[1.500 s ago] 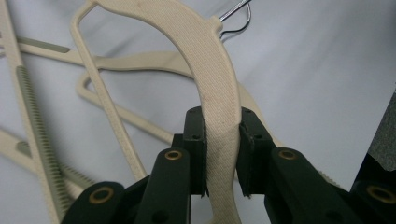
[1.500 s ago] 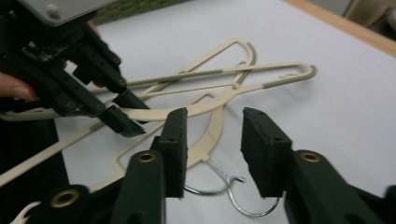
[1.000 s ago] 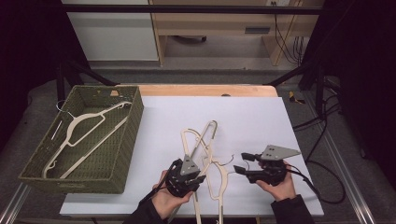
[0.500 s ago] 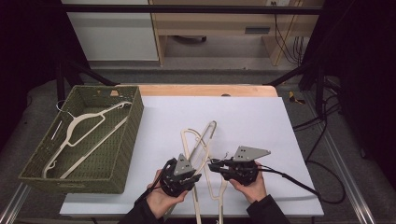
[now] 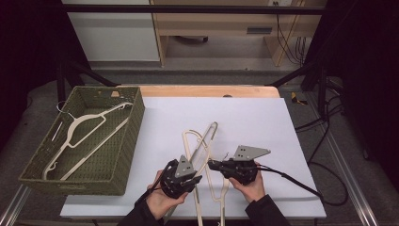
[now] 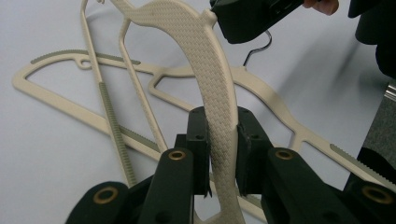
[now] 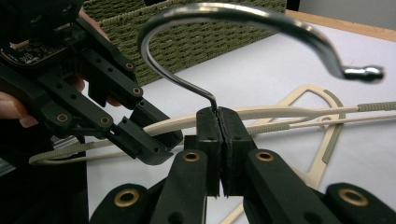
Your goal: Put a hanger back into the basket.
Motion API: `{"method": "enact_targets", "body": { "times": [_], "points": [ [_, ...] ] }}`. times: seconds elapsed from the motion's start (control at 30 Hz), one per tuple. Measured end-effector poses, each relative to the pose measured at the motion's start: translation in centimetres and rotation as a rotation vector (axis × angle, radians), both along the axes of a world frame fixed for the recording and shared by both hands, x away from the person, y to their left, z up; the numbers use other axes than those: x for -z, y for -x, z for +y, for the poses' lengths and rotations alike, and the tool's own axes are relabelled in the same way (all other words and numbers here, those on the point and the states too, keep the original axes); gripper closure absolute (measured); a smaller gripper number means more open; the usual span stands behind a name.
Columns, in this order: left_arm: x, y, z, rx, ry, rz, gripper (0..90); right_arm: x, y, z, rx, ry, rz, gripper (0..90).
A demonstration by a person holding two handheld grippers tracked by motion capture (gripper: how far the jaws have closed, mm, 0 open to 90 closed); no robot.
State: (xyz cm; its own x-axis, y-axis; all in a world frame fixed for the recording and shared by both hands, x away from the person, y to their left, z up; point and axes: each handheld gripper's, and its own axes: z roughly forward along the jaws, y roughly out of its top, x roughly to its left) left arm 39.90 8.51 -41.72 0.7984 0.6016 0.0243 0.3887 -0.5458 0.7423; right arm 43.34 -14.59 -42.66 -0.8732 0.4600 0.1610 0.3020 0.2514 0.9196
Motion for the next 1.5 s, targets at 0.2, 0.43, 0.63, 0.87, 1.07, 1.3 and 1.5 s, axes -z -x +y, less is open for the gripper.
{"method": "enact_targets", "body": {
  "times": [0.2,0.43,0.63,0.87,1.07,1.3,1.5],
  "points": [
    [0.3,-0.1,-0.8,-0.007,-0.060,-0.022,65.8,-0.1,0.0,0.2,0.003,0.002,-0.003,88.7],
    [0.4,0.0,-1.0,-0.049,-0.101,-0.022,79.6,-0.2,-0.1,0.4,0.000,0.009,-0.012,88.6],
    [-0.4,-0.3,0.3,-0.095,-0.091,-0.026,80.8,-0.4,0.4,-0.5,0.027,0.044,-0.044,81.7],
    [-1.1,-1.5,2.6,-0.172,-0.102,-0.023,83.9,-1.3,1.0,-4.5,0.109,0.005,-0.044,67.7],
    [-1.7,-2.8,4.7,-0.238,-0.053,0.000,86.0,-1.5,1.8,-8.2,0.203,-0.018,-0.043,56.6],
    [-4.6,-2.3,6.7,-0.219,0.050,-0.045,86.1,-2.0,2.3,-10.6,0.282,-0.019,-0.057,41.7],
    [-9.1,-1.0,8.5,-0.157,0.114,-0.106,86.0,-2.5,2.5,-11.4,0.343,-0.010,-0.076,18.9]
  ]
}}
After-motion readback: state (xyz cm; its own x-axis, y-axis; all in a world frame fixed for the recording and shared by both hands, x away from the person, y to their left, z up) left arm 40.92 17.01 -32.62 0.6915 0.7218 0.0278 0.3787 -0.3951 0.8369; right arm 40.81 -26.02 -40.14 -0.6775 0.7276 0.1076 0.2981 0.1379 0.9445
